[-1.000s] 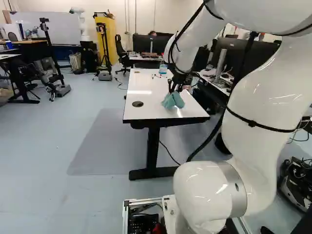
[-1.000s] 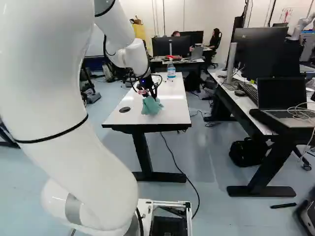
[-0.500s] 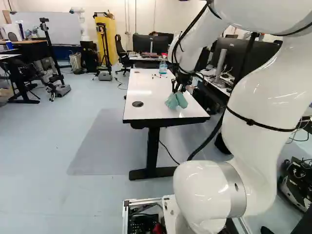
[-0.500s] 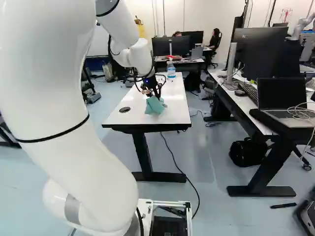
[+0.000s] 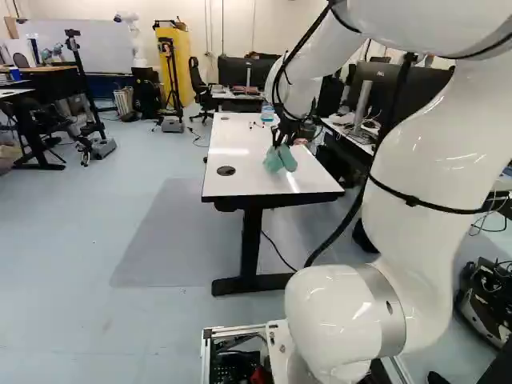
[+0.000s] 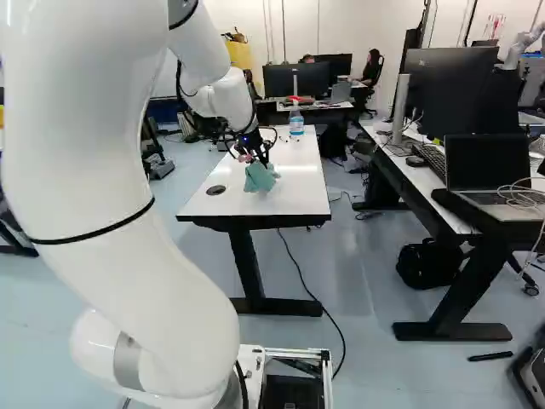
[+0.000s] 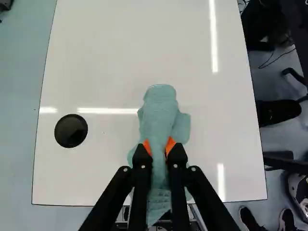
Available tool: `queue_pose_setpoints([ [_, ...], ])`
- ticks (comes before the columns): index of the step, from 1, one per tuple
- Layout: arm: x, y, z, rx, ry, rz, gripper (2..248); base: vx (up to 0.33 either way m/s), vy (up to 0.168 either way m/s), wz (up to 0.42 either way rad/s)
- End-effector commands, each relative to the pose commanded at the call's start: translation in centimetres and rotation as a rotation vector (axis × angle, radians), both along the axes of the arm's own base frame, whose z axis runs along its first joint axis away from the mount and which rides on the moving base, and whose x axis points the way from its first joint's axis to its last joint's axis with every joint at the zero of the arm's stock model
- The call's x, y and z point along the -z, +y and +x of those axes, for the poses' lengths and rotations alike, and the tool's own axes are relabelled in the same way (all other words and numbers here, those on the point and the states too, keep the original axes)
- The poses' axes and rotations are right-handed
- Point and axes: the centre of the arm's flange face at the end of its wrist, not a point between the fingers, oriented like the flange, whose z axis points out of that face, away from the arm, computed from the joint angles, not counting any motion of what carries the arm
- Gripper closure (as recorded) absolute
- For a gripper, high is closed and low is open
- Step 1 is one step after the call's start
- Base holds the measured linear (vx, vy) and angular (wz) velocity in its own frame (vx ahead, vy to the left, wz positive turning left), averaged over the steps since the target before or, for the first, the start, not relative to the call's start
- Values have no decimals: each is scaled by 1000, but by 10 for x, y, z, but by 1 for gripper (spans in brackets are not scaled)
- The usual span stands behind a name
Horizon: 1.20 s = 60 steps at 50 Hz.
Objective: Clean the table with the green towel
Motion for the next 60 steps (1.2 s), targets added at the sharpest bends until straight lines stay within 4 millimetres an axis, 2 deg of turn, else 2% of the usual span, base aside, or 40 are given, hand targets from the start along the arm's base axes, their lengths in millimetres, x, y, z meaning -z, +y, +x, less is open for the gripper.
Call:
queue_pose_setpoints([
  [8, 8, 13, 14, -25, -24, 0, 203, 0, 0, 0],
  [20, 20, 23, 20, -44, -56, 1, 203, 0, 0, 0],
  [36, 34, 24, 18, -48, -119, 2, 203, 0, 0, 0],
  [60, 55, 36, 2, -73, -198, 6, 203, 0, 0, 0],
])
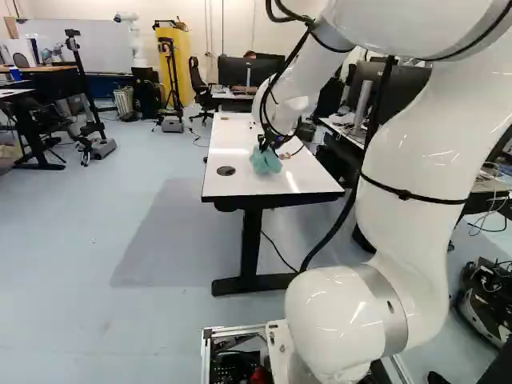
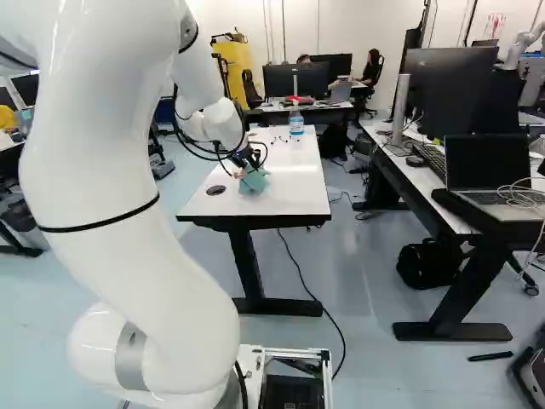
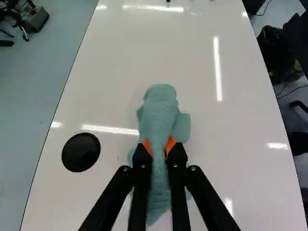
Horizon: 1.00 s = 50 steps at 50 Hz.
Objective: Clean the table with the green towel
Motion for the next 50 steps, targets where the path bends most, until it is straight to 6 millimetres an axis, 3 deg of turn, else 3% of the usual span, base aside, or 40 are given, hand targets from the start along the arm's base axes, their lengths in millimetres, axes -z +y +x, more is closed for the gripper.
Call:
queue_pose_setpoints([
  [28, 31, 11, -5, -23, 17, 0, 203, 0, 0, 0],
  [50, 31, 11, -5, -23, 21, 0, 203, 0, 0, 0],
])
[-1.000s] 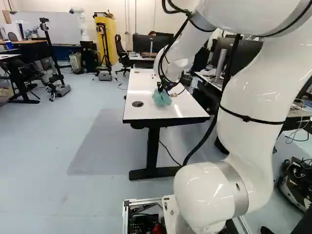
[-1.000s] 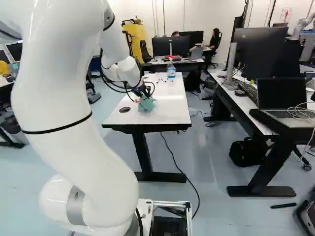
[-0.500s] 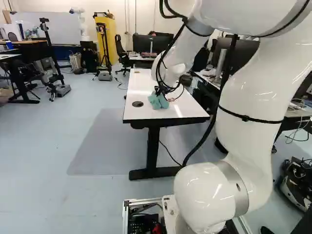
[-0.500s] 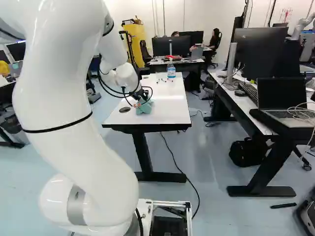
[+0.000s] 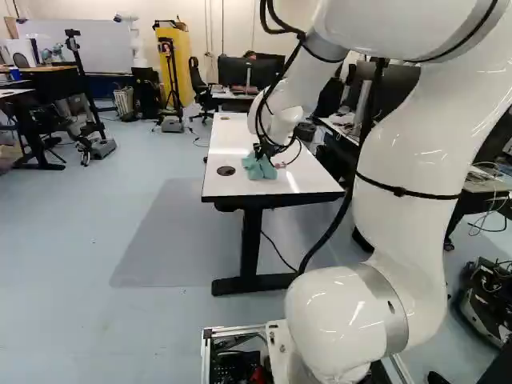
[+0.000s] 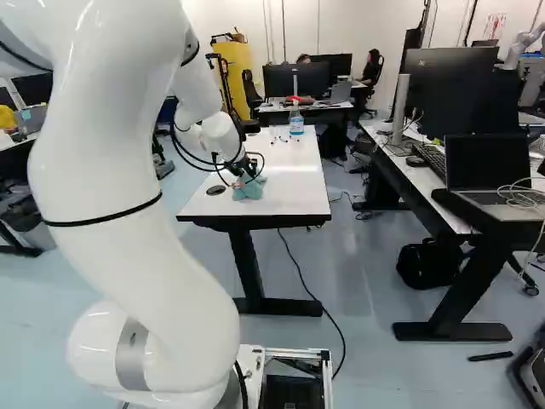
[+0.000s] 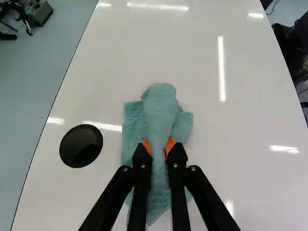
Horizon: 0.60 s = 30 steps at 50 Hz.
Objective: Clean the table with the green towel
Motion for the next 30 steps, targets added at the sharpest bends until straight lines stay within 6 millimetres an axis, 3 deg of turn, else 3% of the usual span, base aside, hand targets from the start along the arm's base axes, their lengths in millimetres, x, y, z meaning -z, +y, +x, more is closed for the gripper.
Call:
queue_pose_setpoints([
  [30, 4, 0, -5, 1, 75, -6, 203, 0, 0, 0],
])
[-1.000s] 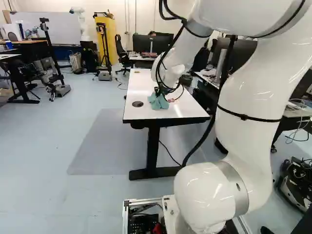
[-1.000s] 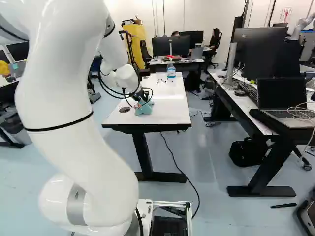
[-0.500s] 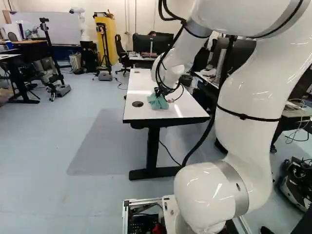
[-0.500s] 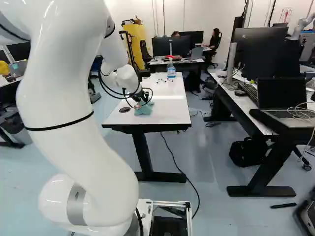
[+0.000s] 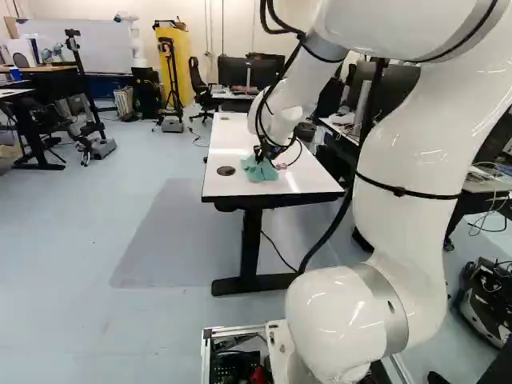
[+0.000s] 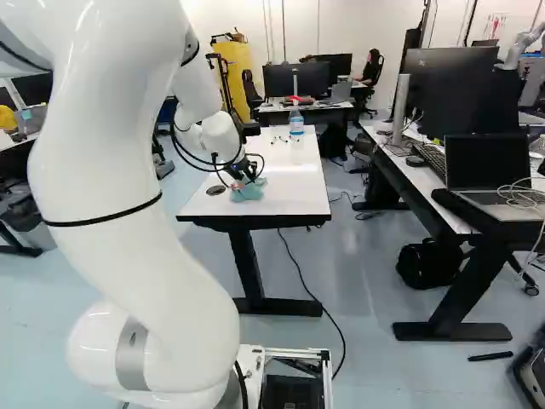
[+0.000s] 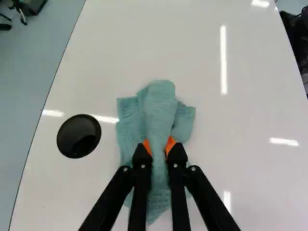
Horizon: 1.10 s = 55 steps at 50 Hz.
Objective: Clean the table with the green towel
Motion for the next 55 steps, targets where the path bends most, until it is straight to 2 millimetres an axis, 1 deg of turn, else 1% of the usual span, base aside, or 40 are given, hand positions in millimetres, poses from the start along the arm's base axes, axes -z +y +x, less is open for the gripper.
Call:
queue_pose_setpoints([
  [12, 3, 0, -4, 1, 50, -4, 203, 0, 0, 0],
  [41, 3, 0, -4, 1, 58, -4, 203, 0, 0, 0],
  [47, 3, 0, 1, 1, 56, -4, 203, 0, 0, 0],
  [55, 3, 4, 15, -5, 50, -4, 203, 0, 0, 0],
])
